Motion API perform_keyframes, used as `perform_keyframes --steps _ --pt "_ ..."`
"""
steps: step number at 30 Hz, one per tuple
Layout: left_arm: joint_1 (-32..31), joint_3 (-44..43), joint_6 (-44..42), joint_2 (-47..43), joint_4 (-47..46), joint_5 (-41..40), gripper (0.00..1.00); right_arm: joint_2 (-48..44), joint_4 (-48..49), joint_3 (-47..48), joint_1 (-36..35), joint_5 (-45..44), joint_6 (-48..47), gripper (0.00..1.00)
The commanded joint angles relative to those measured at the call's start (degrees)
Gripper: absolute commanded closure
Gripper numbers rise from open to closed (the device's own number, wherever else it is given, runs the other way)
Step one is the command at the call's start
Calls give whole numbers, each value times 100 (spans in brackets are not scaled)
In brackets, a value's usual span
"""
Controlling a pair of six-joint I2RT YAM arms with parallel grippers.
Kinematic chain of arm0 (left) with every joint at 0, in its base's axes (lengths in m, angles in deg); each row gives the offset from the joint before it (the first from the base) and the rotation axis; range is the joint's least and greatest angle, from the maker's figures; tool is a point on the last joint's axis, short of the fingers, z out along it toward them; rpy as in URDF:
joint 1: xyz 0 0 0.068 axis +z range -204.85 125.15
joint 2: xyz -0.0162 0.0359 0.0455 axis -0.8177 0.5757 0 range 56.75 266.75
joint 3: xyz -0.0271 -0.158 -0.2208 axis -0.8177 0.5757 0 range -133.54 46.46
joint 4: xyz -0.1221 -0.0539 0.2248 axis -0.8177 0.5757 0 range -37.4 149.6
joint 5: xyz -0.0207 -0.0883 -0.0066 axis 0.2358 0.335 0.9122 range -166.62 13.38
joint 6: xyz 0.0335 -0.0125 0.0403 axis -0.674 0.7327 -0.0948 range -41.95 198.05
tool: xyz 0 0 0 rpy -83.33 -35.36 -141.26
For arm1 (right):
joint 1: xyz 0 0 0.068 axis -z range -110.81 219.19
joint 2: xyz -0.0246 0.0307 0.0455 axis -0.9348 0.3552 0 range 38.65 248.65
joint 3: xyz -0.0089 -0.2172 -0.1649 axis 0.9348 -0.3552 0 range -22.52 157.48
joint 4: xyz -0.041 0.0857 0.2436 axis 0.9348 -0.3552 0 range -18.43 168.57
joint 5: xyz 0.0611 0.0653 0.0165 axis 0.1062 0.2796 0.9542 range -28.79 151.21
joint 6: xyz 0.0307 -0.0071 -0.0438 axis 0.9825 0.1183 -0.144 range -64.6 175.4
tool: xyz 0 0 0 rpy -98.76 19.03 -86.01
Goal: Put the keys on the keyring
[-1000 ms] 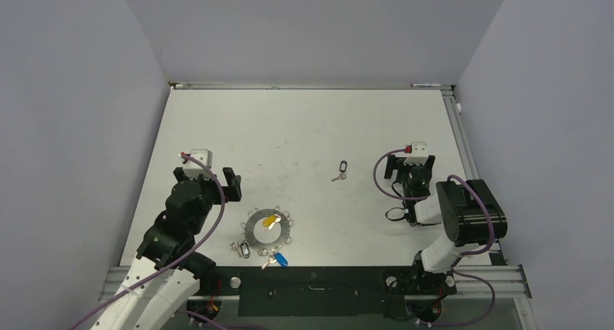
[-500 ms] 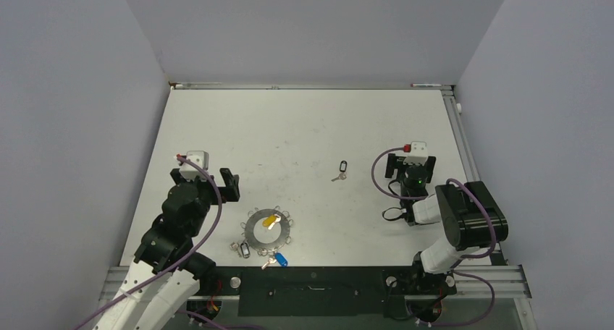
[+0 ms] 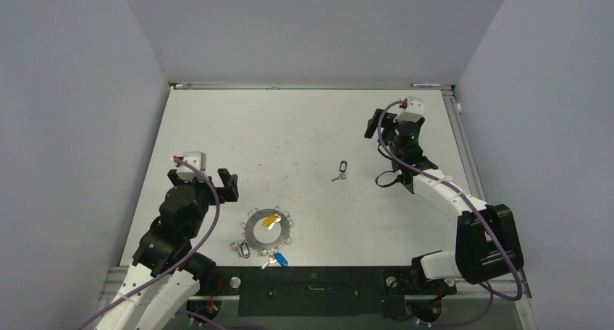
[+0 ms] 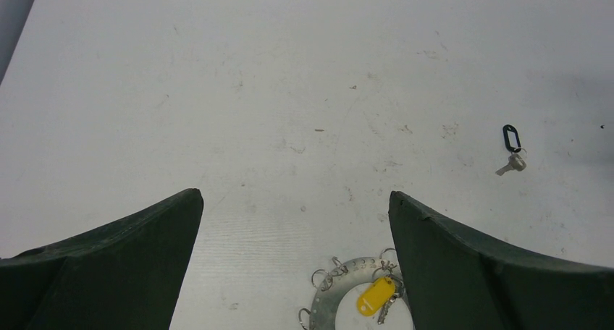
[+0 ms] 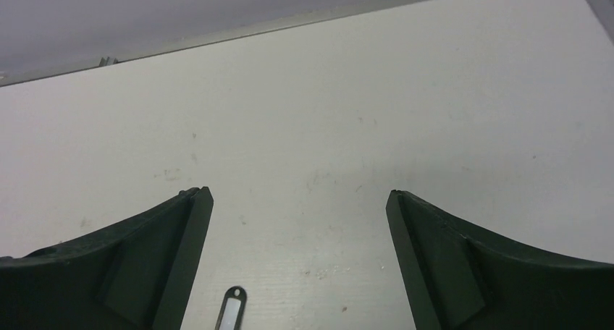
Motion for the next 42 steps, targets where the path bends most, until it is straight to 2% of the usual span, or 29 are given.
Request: perform_keyframes --steps 1,8,12,14,20,25,30,32,34,37,39,42 --pt "19 -84 -140 -37 -151 483 2 -55 -1050 270 -138 365 771 2" --pt "12 -66 -364 323 -250 1864 9 -299 -1838 288 -1219 216 507 3" --pt "-33 -8 -450 632 -464 2916 16 -601 -1588 -158 -1625 507 258 3" --pt "-106 71 -440 757 -624 3104 18 -791 -1339 -437 -1705 788 171 3" --pt "-677 406 -639 970 -1090 3109 25 -1165 -666 -1005 -1848 1528 35 5" --pt "-1342 736 -1195 1026 -1307 2913 30 -1212 -556 -1093 -1928 1650 39 7" --pt "-1689 1012 -1451 981 -1664 2899 29 -1371 -530 -1182 -1947 1746 -123 7" --pt "-1692 1101 -1261 915 -1980 2660 31 -1443 -500 -1271 -1947 1659 -165 7" --pt "-1722 1206 -870 889 -2401 2407 38 -1495 -466 -1325 -1947 1591 -195 7" --pt "-1981 1417 -523 1203 -3186 2012 37 -1469 -235 -1431 -1947 1514 -44 7" --pt "-2292 1516 -674 1605 -3455 1466 37 -1387 -94 -1473 -1947 1730 80 7" --pt "-2780 1641 -1084 2142 -3745 828 43 -1223 8 -1481 -1964 2064 188 7"
